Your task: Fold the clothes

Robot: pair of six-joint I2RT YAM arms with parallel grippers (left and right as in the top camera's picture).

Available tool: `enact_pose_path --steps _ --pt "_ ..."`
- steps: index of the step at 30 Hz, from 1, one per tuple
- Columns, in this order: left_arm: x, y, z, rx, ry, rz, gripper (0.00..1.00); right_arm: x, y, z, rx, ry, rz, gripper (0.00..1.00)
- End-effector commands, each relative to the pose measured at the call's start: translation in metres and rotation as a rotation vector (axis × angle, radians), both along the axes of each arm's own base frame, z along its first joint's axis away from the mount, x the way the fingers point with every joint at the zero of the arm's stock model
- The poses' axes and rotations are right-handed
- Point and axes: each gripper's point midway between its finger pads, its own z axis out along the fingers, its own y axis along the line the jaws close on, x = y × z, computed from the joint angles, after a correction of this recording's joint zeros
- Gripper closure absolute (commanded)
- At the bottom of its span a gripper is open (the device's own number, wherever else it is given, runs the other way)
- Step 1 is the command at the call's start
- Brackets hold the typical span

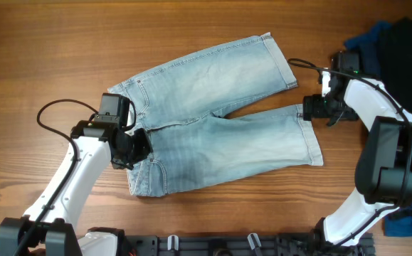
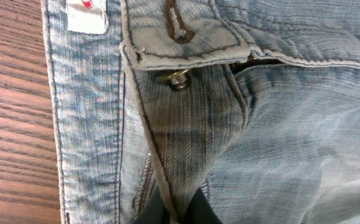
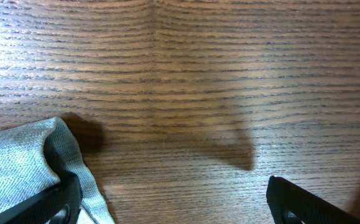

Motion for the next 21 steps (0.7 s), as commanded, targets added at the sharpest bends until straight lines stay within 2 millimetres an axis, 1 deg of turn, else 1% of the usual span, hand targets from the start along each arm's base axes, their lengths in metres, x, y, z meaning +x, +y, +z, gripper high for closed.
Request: enact_pose_path --steps 1,3,4,7,8,11,15,17,18,19,20,21 --pt "-0.003 0.007 0.001 0.024 0.001 0.023 0.96 -0.019 -0.002 -0.032 -0.048 0.097 -0.019 0.04" --pt "-0.016 0.026 -0.004 0.133 0.053 0.046 0.96 -0.018 -0.002 -0.032 -0.048 0.090 -0.022 0.03" --pt "-0.019 0.033 -0.009 0.169 0.062 0.071 0.96 -0.017 -0.003 -0.032 -0.049 0.087 -0.022 0.03" --pt "-0.029 0.035 -0.029 0.172 0.075 0.118 0.96 -0.016 -0.003 -0.032 -0.049 0.082 -0.024 0.03" --pt "-0.029 0.035 -0.030 0.172 0.074 0.118 0.95 -0.015 -0.003 -0.032 -0.050 0.079 -0.025 0.03" --pt "-0.029 0.039 -0.031 0.179 0.078 0.132 0.82 -0.012 -0.003 -0.032 -0.051 0.067 -0.025 0.03" --pt "-0.033 0.056 -0.036 0.178 0.116 0.211 0.78 -0.009 -0.003 -0.032 -0.051 0.051 -0.040 0.03" --pt "-0.034 0.058 -0.041 0.165 0.143 0.228 0.76 -0.009 -0.003 -0.032 -0.051 0.051 -0.041 0.03" --pt "-0.035 0.056 -0.045 0.154 0.156 0.226 0.76 -0.008 -0.003 -0.032 -0.051 0.050 -0.041 0.03" --pt "-0.034 0.054 -0.045 0.141 0.163 0.224 0.90 -0.007 -0.004 -0.031 -0.052 0.044 -0.041 0.00" --pt "-0.032 0.053 -0.042 0.136 0.156 0.224 0.96 -0.004 -0.004 -0.030 -0.053 0.036 -0.041 0.01" --pt "-0.025 0.052 -0.030 0.127 0.140 0.225 0.96 0.003 -0.005 -0.024 -0.054 0.019 -0.045 0.00"
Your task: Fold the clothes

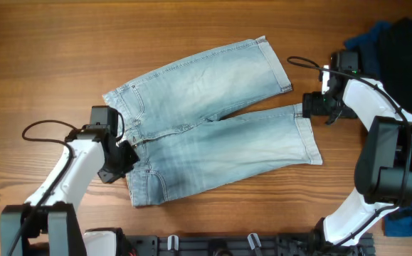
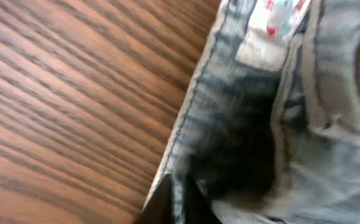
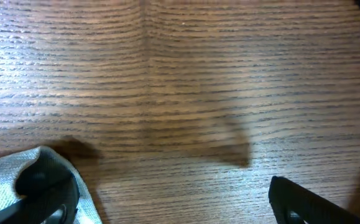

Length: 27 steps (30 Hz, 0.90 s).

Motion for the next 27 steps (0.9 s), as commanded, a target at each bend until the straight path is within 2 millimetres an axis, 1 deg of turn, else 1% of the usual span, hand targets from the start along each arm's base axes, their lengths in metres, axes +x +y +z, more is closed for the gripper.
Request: enact_pose_path --steps 1,2,3,5,6,7,8,9,10,11,13,14,15,16,17,19,20,21,22,24,26,27 --pt "0.021 -0.002 0.033 -0.021 -0.056 0.012 0.96 0.001 -0.004 -0.016 -0.034 0.047 -0.026 0.00" --pt "0.030 -0.002 0.049 -0.020 -0.091 0.011 0.96 0.006 -0.004 -0.009 -0.035 0.038 -0.030 0.01" --pt "0.048 -0.002 0.078 -0.021 -0.176 0.010 0.95 0.015 -0.004 0.007 -0.029 0.025 -0.041 0.01" --pt "0.067 -0.003 0.113 -0.025 -0.293 0.009 0.94 0.027 0.002 0.032 0.013 0.000 -0.041 0.01" --pt "0.073 -0.007 0.123 -0.048 -0.333 0.004 0.94 0.031 0.012 0.046 0.072 -0.013 -0.031 0.01" --pt "0.074 -0.013 0.125 -0.087 -0.342 -0.006 0.96 0.032 0.030 0.060 0.177 -0.013 -0.014 0.01" --pt "0.074 -0.018 0.119 -0.110 -0.321 -0.030 0.96 0.030 0.059 0.074 0.344 -0.003 0.030 0.00" --pt "0.075 -0.020 0.113 -0.116 -0.302 -0.040 0.96 0.026 0.079 0.081 0.460 0.002 0.059 0.01" --pt "0.076 -0.021 0.105 -0.122 -0.274 -0.039 0.96 0.021 0.094 0.085 0.547 0.019 0.077 0.02" --pt "0.078 -0.025 0.093 -0.142 -0.235 -0.041 0.96 0.015 0.098 0.082 0.570 0.043 0.068 0.04" --pt "0.081 -0.032 0.070 -0.183 -0.162 -0.041 0.96 0.005 0.099 0.072 0.575 0.076 0.058 0.18" --pt "0.083 -0.036 0.054 -0.209 -0.119 -0.039 0.96 -0.002 0.099 0.064 0.578 0.097 0.052 0.37" --pt "0.084 -0.039 0.038 -0.231 -0.079 -0.035 0.96 -0.009 0.100 0.054 0.580 0.115 0.046 0.51" --pt "0.085 -0.041 0.020 -0.242 -0.035 -0.030 0.96 -0.015 0.101 0.044 0.583 0.132 0.035 0.61" --pt "0.085 -0.041 0.006 -0.242 -0.004 -0.026 0.96 -0.023 0.102 0.032 0.586 0.149 0.021 0.61" --pt "0.082 -0.040 -0.021 -0.239 0.055 -0.032 0.96 -0.031 0.102 0.010 0.583 0.142 0.016 0.61" --pt "0.081 -0.039 -0.029 -0.235 0.071 -0.051 0.96 -0.033 0.097 -0.001 0.551 0.133 0.015 0.62" --pt "0.078 -0.032 -0.038 -0.189 0.091 -0.055 0.96 -0.034 0.088 -0.012 0.490 0.126 -0.015 0.61" --pt "0.077 -0.021 -0.043 -0.125 0.102 -0.057 0.96 -0.033 0.071 -0.020 0.399 0.117 -0.089 0.61" --pt "0.077 -0.005 -0.045 -0.031 0.105 -0.072 0.96 -0.030 0.055 -0.023 0.306 0.102 -0.142 0.60" --pt "0.080 0.008 -0.046 0.044 0.092 -0.075 0.96 -0.032 0.029 -0.025 0.170 0.099 -0.235 0.59" --pt "0.084 0.010 -0.047 0.056 0.077 -0.075 0.96 -0.035 0.017 -0.024 0.112 0.100 -0.281 0.59"
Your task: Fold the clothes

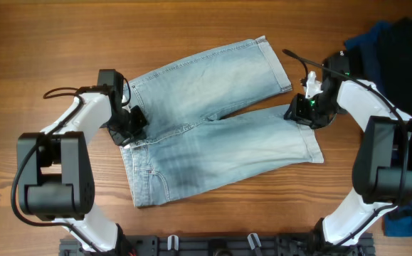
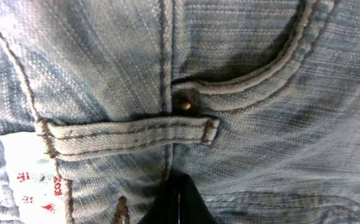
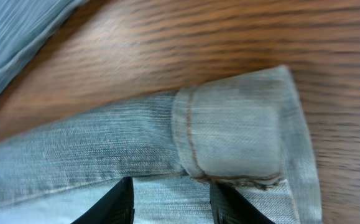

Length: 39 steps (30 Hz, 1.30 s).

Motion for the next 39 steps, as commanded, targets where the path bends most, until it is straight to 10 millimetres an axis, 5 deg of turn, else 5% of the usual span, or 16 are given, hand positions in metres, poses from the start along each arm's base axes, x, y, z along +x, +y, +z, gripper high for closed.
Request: enact_pose_path --steps 1,5,7,8,10,11,12,15,19,21,22,25,29,35,39 --pt "-0.008 0.047 -0.034 0.260 0.044 -0.020 0.96 -0.014 -0.067 -0.022 -0.324 0.082 -0.151 0.58" --pt "0.025 0.044 -0.021 0.243 -0.057 -0.012 0.96 0.013 -0.012 0.000 -0.003 -0.041 0.032 0.44" --pt "0.062 0.027 0.014 0.143 -0.141 -0.034 0.96 0.047 0.023 0.052 0.216 -0.201 0.097 0.39" --pt "0.088 0.017 0.050 0.090 -0.206 -0.037 0.96 0.067 0.038 0.085 0.296 -0.299 0.134 0.36" --pt "0.107 0.004 0.076 0.052 -0.268 -0.053 0.96 0.084 0.049 0.103 0.310 -0.387 0.171 0.36" --pt "0.109 -0.002 0.079 0.039 -0.278 -0.063 0.96 0.090 0.054 0.102 0.303 -0.413 0.190 0.48" --pt "0.106 -0.008 0.078 0.036 -0.269 -0.078 0.96 0.097 0.063 0.098 0.298 -0.432 0.214 0.65" --pt "0.100 -0.013 0.076 0.042 -0.247 -0.093 0.96 0.103 0.065 0.076 0.216 -0.415 0.221 0.66" --pt "0.097 -0.010 0.075 0.052 -0.233 -0.092 0.96 0.108 0.076 0.014 0.187 -0.345 0.246 0.76" --pt "0.093 -0.010 0.074 0.053 -0.215 -0.093 0.96 0.101 0.063 -0.024 0.119 -0.261 0.219 0.96" --pt "0.089 -0.007 0.073 0.069 -0.198 -0.092 0.96 0.093 0.055 -0.033 0.103 -0.213 0.204 0.96" --pt "0.080 0.014 0.066 0.193 -0.157 -0.086 0.96 0.073 0.024 -0.035 0.026 -0.113 0.145 0.96" --pt "0.084 0.018 0.053 0.215 -0.191 -0.095 0.96 0.045 -0.013 -0.043 -0.131 0.046 0.017 0.96" --pt "0.108 0.017 0.055 0.225 -0.293 -0.125 0.96 0.030 -0.017 -0.043 -0.149 0.154 -0.224 0.96" --pt "0.109 0.031 0.041 0.305 -0.284 -0.115 0.96 0.029 -0.018 -0.036 -0.156 0.153 -0.233 0.96"
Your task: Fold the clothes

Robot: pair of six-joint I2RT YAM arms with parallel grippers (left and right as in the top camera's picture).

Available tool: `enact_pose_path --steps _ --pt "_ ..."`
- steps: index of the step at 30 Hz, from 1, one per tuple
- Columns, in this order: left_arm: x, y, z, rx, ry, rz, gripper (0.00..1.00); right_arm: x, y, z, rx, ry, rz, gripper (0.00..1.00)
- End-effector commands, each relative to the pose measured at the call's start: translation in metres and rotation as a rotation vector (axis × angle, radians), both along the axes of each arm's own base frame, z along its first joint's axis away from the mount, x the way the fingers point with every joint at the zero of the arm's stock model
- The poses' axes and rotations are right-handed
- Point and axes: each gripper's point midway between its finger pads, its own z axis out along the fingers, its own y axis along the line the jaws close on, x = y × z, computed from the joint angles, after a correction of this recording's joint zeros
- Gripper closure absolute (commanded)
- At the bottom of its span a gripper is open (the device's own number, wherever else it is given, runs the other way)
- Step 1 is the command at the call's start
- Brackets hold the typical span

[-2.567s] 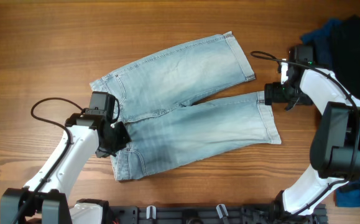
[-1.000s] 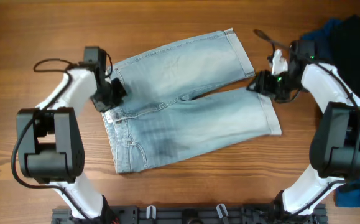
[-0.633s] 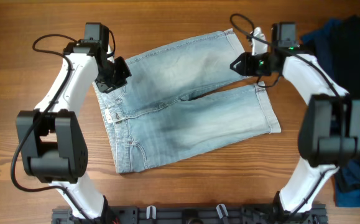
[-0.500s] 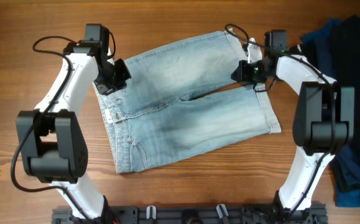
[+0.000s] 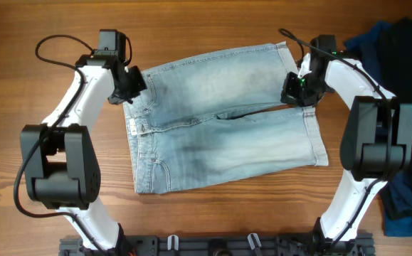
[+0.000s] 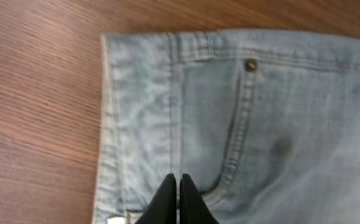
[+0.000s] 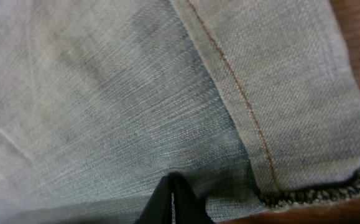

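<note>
Pale blue denim shorts [image 5: 220, 135] lie flat mid-table in the overhead view, waistband at the left and both legs pointing right. My left gripper [image 5: 129, 90] sits at the far corner of the waistband. In the left wrist view its fingers [image 6: 178, 186] are pressed together on the denim beside a front pocket. My right gripper [image 5: 294, 90] rests on the far leg by its hem. In the right wrist view its fingertips [image 7: 172, 194] are closed on the fabric near the hem's stitching [image 7: 242, 99].
A heap of dark blue and black clothes [image 5: 398, 43] lies at the right edge, with another blue cloth [image 5: 405, 213] at the lower right. A black rail [image 5: 220, 245] runs along the table's front edge. Bare wood surrounds the shorts.
The left gripper went from the middle of the waistband to its far corner. The right gripper went from the near leg's hem to the far leg's hem. The shorts lie squarer, legs closer together.
First the shorts lay tilted, with the left gripper shut at the fly and the right open beside the near leg's hem. Then the shorts sat a little further left. Later the left gripper held mid-waistband, the right at the near hem. Now both hold far-side corners.
</note>
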Motion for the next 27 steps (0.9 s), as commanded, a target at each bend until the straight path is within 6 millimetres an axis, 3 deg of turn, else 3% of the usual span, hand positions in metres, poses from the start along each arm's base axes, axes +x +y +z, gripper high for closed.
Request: enact_pose_path --steps 1,4,10,15,18,20,22,23,24,26,27 --pt "-0.008 0.017 -0.024 0.092 0.048 0.009 0.96 -0.028 -0.041 -0.023 -0.192 0.114 -0.075 0.96" --pt "-0.008 0.017 -0.044 0.092 0.079 0.014 0.96 -0.026 -0.041 0.000 -0.194 0.073 -0.052 0.96" --pt "0.026 0.015 -0.090 0.088 0.003 0.017 0.96 -0.021 -0.040 0.046 -0.198 -0.040 0.015 0.95" --pt "0.069 0.013 -0.107 0.079 -0.157 0.020 0.96 -0.023 -0.040 0.053 -0.203 -0.052 0.041 0.79" --pt "0.093 0.012 -0.122 0.073 -0.257 0.024 0.96 -0.015 -0.041 0.054 -0.207 -0.087 0.045 0.53" --pt "0.104 0.011 -0.127 0.077 -0.307 0.010 0.96 -0.007 -0.037 0.056 -0.191 -0.127 0.079 0.48" --pt "0.121 0.010 -0.091 0.110 -0.354 -0.056 0.92 0.000 -0.027 0.062 -0.144 -0.182 0.147 0.44" --pt "0.128 0.010 -0.062 0.121 -0.383 -0.076 0.89 0.001 -0.024 0.070 -0.129 -0.202 0.154 0.44" --pt "0.132 0.009 -0.015 0.121 -0.425 -0.077 0.82 -0.001 -0.017 0.085 -0.094 -0.236 0.177 0.43" --pt "0.116 0.009 0.061 0.100 -0.466 -0.044 0.80 -0.016 -0.011 0.113 -0.067 -0.252 0.183 0.43" --pt "0.091 0.009 0.094 0.062 -0.443 0.009 0.80 -0.035 -0.009 0.128 -0.061 -0.224 0.180 0.47"
